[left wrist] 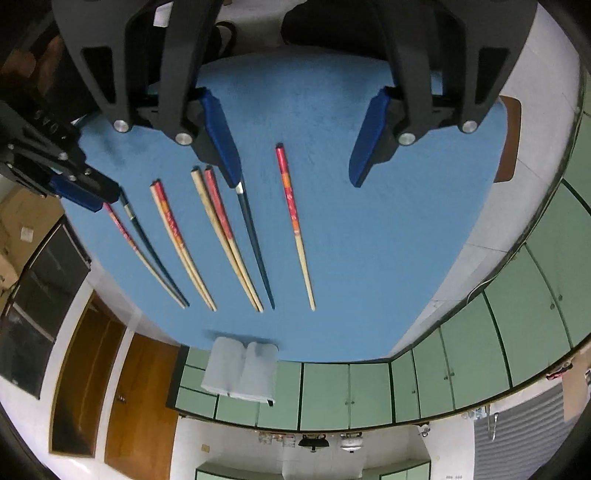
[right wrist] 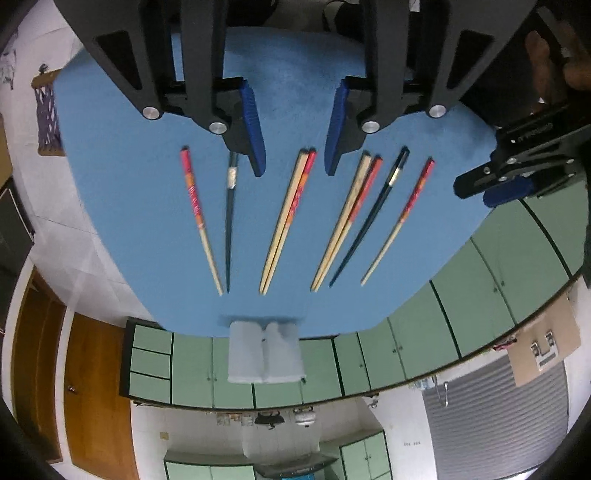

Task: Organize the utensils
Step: 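Open both grippers and move them back over the chopsticks, then grasp a red-banded chopstick with the left gripper while the right grasps a plain wooden chopstick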

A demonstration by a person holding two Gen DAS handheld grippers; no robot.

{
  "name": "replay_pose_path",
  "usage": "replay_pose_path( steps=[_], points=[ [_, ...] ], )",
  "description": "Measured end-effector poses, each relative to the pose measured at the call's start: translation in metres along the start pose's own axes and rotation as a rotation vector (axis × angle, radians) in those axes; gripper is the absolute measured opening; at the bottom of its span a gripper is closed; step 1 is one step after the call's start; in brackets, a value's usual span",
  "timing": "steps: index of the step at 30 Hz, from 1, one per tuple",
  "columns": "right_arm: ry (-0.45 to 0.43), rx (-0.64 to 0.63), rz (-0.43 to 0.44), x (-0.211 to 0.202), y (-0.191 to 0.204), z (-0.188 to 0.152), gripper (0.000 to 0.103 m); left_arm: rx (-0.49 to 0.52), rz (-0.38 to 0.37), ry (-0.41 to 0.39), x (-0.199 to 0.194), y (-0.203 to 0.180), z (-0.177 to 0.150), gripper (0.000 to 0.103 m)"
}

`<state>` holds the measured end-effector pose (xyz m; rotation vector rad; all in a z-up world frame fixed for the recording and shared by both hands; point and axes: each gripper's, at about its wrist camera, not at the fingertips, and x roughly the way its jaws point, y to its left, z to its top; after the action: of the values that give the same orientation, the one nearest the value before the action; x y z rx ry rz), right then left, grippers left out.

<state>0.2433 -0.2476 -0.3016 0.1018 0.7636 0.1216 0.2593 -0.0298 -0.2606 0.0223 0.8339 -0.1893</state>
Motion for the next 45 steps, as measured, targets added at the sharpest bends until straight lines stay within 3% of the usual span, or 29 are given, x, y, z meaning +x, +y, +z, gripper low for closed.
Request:
replay_pose_path(
  steps=[7, 13, 18, 22, 41, 45],
  points=[
    [0.043, 0.001, -0.009, 0.026, -0.003, -0.005, 0.028, -0.008, 0.0, 0.061, 0.027, 0.001, -0.013, 0.051],
    [0.052, -0.014, -0.03, 0.038, -0.008, -0.004, 0.026, -0.008, -0.002, 0.084, 0.038, 0.0, -0.017, 0.05],
    [0.041, 0.026, -0.066, 0.035, -0.022, 0.0, 0.026, -0.008, 0.008, 0.075, 0.041, 0.0, -0.014, 0.05],
    [-0.009, -0.04, -0.046, 0.024, -0.007, -0.001, 0.026, -0.005, 0.004, 0.068, 0.041, -0.001, -0.014, 0.037],
    [-0.019, -0.061, -0.037, 0.047, -0.002, -0.007, 0.025, 0.04, 0.074, 0.018, 0.041, -0.012, -0.024, 0.036],
    [-0.03, -0.075, -0.041, 0.048, -0.001, -0.01, 0.017, 0.056, 0.091, 0.009, 0.041, -0.015, -0.024, 0.035]
  ],
)
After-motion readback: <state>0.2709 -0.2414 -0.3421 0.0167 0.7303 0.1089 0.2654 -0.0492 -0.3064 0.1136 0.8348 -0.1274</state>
